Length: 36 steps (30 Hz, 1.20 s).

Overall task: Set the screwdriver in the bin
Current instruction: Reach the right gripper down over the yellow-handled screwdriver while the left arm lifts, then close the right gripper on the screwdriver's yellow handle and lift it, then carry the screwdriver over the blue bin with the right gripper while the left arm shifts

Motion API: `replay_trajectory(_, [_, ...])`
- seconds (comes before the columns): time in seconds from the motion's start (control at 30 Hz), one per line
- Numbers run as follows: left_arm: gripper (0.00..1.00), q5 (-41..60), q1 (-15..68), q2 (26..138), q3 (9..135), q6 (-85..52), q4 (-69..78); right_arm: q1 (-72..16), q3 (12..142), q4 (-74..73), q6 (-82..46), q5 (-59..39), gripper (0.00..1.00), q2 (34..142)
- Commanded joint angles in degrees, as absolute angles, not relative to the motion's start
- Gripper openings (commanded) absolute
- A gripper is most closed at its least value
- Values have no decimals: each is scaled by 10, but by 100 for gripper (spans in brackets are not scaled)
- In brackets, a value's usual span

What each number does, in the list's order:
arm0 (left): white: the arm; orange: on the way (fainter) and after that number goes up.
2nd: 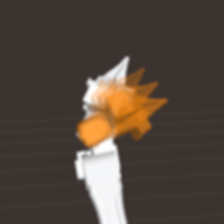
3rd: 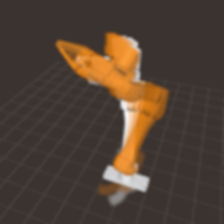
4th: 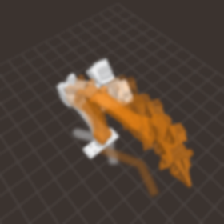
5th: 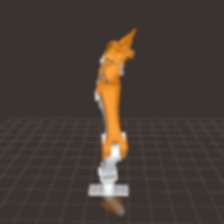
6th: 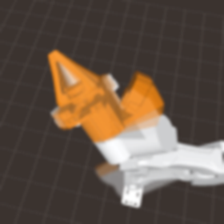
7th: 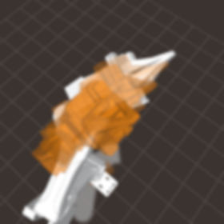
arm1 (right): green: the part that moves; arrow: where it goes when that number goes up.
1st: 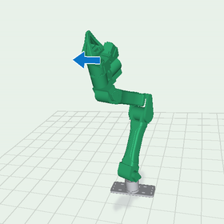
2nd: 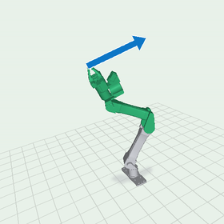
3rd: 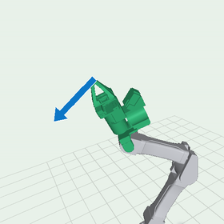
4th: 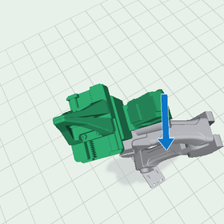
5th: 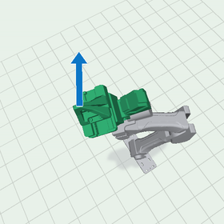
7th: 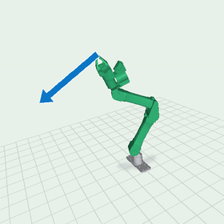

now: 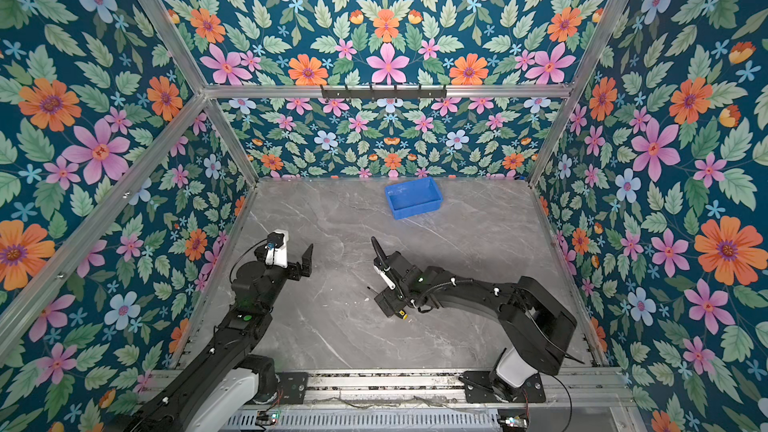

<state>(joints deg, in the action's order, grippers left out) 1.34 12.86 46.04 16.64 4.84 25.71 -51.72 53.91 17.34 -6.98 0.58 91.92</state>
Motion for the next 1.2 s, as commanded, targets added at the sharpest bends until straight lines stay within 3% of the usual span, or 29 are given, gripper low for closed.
replay_trajectory(0.0, [100,6,129,456,163,51,257,-527,569,222,-71,0,98,945])
replay_trajectory(0.07, [100,4,129,452,161,54,252,-534,592,243,-65,9,94,982])
replay_trajectory(0.23, [100,-1,128,441,151,57,248,-540,628,276,-63,7,64,1016])
replay_trajectory(0.43, [100,-3,128,433,145,56,245,-540,648,303,-49,13,44,1037])
replay_trajectory(0.53, [100,-5,129,432,144,55,243,-540,660,318,-41,23,40,1054])
replay_trajectory(0.9, [100,-7,128,432,146,55,234,-540,670,330,1,49,10,1073])
replay_trajectory(1.17, [100,-14,129,428,147,72,227,-536,670,316,88,58,6,1060])
